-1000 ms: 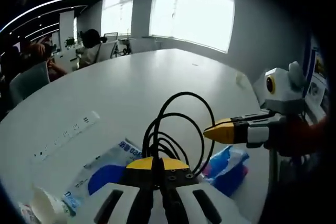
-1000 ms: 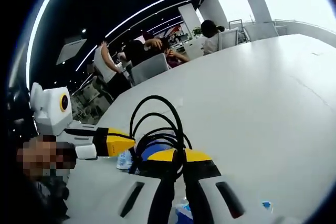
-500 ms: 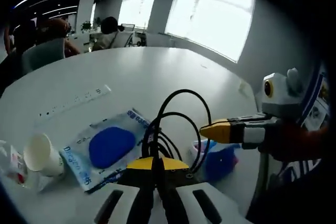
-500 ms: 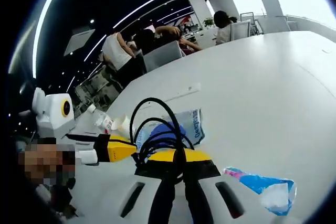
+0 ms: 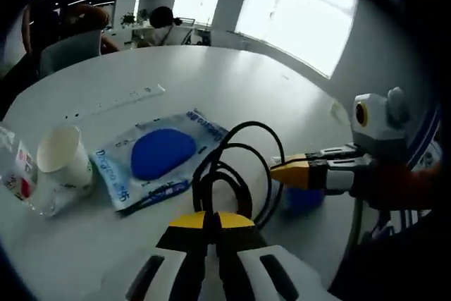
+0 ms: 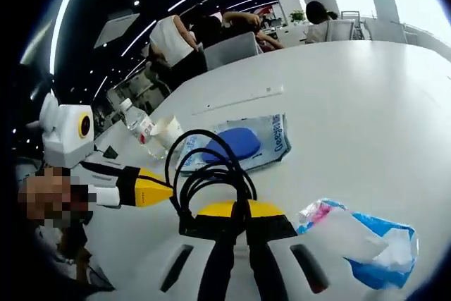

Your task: Arrange the tabletop items into an orderly group along one side of the table until the central work area is clear of visible clutter.

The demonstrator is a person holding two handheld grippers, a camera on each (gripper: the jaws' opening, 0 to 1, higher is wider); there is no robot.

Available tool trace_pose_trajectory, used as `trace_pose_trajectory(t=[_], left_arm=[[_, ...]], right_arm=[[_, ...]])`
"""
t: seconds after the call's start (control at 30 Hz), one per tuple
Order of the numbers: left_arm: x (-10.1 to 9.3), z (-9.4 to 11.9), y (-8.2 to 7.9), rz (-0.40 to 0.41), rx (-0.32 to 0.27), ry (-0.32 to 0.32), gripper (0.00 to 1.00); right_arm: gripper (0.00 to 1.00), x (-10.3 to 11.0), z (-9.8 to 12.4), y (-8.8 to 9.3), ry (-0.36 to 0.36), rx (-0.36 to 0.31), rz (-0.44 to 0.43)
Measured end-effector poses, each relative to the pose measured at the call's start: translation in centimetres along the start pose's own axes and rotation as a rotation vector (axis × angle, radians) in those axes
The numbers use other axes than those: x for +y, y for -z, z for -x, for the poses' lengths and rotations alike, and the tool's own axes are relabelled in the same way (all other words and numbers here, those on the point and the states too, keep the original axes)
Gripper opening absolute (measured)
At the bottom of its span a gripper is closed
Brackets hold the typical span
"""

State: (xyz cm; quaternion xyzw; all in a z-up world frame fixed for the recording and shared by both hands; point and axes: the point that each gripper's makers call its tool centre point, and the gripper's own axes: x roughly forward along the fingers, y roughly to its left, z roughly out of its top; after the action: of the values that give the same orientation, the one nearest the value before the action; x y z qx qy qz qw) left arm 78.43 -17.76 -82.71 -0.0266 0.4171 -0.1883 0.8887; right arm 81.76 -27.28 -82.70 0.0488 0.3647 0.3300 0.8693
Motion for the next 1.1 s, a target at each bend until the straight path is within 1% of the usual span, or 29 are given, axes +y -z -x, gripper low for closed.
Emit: trace_pose_trajectory(t=[0.03,0.1,0.2,0.27,0.33,0.53,0.57,0.6,0.63,0.7,0.73,0.8,0.93,0.97,1.03,1.1], left_arm=[[0.0,0.0,0.3,0.011,0.008,-0.001,0.01],[0.1,0.0,1.0,0.03,0.023,-0.012,0.01],[0.4,-0.3,1.9,0.039,0.044,-0.028,0.02],[0.7,-0.3,2.0,0.063,0.034,-0.034,0.02],[0.9,-0.5,2.1,0.071,0.04,-0.034,0.02],[1.0,-0.7,2.0,0.043,0.052,-0.041,0.03],[1.1,-0.7,2.0,0.016,0.053,-0.047,0.04],[1.3,-0.7,2.0,-0.022,0.053,-0.063,0.04],[1.3,-0.6,2.0,-0.036,0.05,-0.065,0.04],[1.3,-0.5,1.7,-0.037,0.031,-0.063,0.04],[1.3,-0.4,1.0,-0.031,-0.012,-0.059,0.05],[1.4,-0.1,0.9,-0.01,-0.021,-0.055,0.07],[1.1,0.1,0.0,-0.024,-0.06,-0.048,0.09],[1.1,0.2,-0.4,-0.029,-0.078,-0.051,0.11],[0.8,0.4,-1.0,-0.035,-0.1,-0.044,0.14],[0.3,0.6,-1.4,-0.042,-0.119,-0.037,0.16]], right_arm=[[0.0,0.0,0.0,0.2,0.004,0.006,0.001],[0.0,-0.1,-0.8,1.0,0.015,0.034,0.009],[0.0,0.0,-1.0,1.6,0.013,0.041,0.025],[0.01,-0.1,-1.4,1.6,0.015,0.033,0.046],[0.01,0.0,-1.4,1.7,0.014,0.038,0.059],[0.03,-0.3,-1.8,2.1,0.027,0.053,0.092],[0.05,-0.4,-1.7,1.9,0.03,0.048,0.093],[0.06,-0.3,-1.5,1.7,0.032,0.028,0.09],[0.06,-0.2,-1.3,1.5,0.03,0.016,0.085],[0.07,-0.3,-1.1,1.4,0.03,0.013,0.086],[0.08,-0.4,-1.0,1.3,0.032,0.0,0.085],[0.12,-0.6,-0.9,1.1,0.034,-0.008,0.079],[0.17,-0.3,-0.3,0.8,0.024,-0.016,0.072],[0.2,-0.2,-0.1,0.6,0.021,-0.023,0.074],[0.25,-0.1,0.0,0.3,0.021,-0.032,0.089],[0.27,0.0,0.3,0.1,0.019,-0.034,0.095]])
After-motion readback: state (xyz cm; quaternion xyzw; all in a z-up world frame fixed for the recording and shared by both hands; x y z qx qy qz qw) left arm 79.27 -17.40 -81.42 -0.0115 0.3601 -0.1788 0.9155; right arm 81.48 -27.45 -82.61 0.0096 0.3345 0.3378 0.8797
